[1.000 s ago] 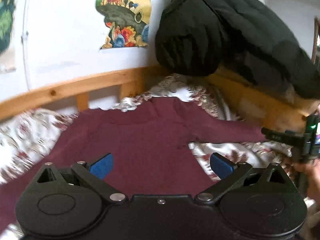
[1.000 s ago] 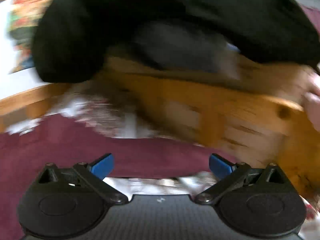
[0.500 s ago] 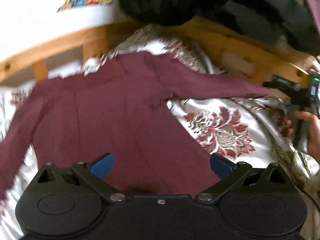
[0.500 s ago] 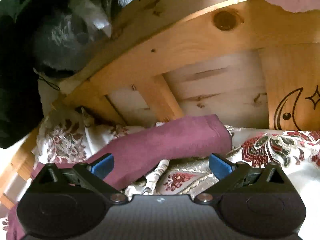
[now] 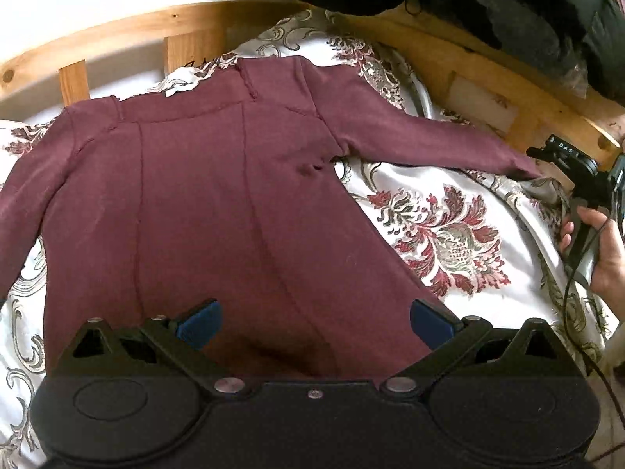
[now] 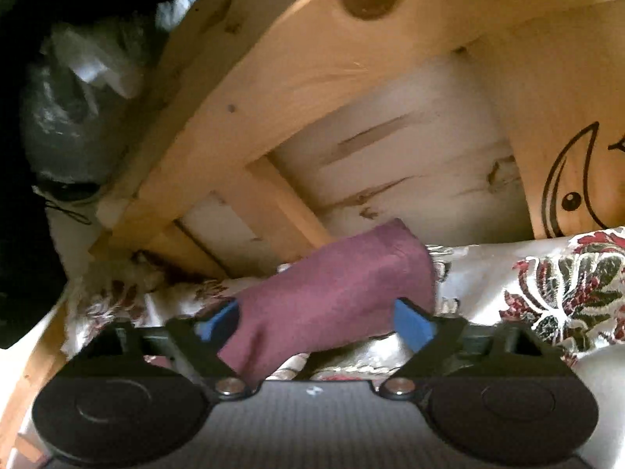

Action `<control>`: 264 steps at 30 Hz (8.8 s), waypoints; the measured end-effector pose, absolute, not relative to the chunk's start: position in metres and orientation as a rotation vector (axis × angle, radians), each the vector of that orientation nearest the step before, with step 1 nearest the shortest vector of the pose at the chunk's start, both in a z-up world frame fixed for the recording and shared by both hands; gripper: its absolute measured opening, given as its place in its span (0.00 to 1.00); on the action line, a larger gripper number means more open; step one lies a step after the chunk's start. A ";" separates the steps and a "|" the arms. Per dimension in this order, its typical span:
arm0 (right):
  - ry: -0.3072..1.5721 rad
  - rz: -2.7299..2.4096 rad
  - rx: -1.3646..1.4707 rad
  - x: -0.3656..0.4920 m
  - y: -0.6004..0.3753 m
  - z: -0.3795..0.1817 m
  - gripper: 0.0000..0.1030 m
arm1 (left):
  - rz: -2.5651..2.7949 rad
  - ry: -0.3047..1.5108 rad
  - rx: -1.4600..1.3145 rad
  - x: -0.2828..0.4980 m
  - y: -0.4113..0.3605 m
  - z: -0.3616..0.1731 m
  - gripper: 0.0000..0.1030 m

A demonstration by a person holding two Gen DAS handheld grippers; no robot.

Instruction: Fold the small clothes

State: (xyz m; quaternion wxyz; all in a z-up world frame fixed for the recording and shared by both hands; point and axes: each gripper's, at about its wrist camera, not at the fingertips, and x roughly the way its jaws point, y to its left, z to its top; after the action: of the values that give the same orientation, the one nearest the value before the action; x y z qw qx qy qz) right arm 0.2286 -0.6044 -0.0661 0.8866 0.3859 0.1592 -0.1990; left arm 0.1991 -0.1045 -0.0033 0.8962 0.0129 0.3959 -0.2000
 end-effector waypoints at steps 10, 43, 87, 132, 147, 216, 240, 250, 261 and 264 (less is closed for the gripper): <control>0.309 -0.474 0.639 0.230 -0.585 -0.058 0.08 | -0.381 0.818 0.021 0.192 -0.099 0.000 0.99; -0.015 0.429 -0.345 0.188 -0.235 0.049 0.07 | -0.090 0.556 -0.329 0.115 0.014 0.059 0.99; 0.453 0.295 0.240 0.269 -0.394 -0.056 0.89 | -0.600 0.914 -0.057 0.233 -0.053 -0.040 0.99; 0.389 0.187 0.061 0.322 -0.369 -0.060 0.38 | 0.016 0.957 -0.068 0.201 -0.048 -0.071 0.99; 0.395 0.286 -0.047 0.266 -0.316 -0.046 1.00 | 0.422 0.637 -0.222 0.110 0.078 0.000 0.99; 0.446 0.152 0.292 0.252 -0.393 -0.048 1.00 | -0.379 0.604 -0.032 0.207 -0.120 -0.005 0.24; 0.572 0.436 -0.188 0.213 -0.274 -0.067 1.00 | 0.145 0.906 0.029 0.133 0.005 -0.071 0.92; 0.660 0.359 -0.260 0.172 -0.288 -0.048 1.00 | 0.090 0.867 0.049 0.096 0.023 -0.071 0.99; 0.638 0.548 -0.326 0.075 -0.270 -0.027 0.76 | -0.090 0.750 0.383 0.054 -0.010 -0.074 0.99; 0.653 0.583 -0.411 0.069 -0.252 -0.039 0.60 | -0.093 0.762 0.395 0.054 -0.012 -0.076 0.99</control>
State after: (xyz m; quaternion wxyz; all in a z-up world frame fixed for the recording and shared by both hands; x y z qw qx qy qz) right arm 0.0686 -0.2516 -0.0394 0.8853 -0.1977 0.3141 0.2803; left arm 0.0543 -0.0121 -0.0763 0.9083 0.1915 0.3693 -0.0451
